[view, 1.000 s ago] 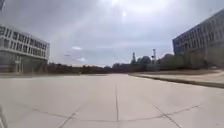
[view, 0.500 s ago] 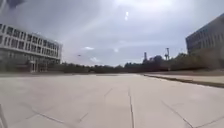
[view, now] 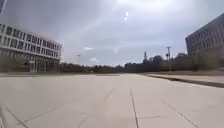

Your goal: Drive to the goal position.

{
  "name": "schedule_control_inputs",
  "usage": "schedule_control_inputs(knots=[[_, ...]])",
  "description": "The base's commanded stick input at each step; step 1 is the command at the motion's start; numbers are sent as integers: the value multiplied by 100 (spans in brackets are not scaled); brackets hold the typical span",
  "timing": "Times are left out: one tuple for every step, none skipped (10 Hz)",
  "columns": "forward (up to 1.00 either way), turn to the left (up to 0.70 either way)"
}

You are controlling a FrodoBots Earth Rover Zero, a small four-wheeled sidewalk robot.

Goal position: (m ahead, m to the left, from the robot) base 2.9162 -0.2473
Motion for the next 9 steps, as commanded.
schedule_control_inputs(knots=[[70,0],[70,0],[70,0],[70,0],[70,0],[70,0],[70,0],[70,0],[70,0]])
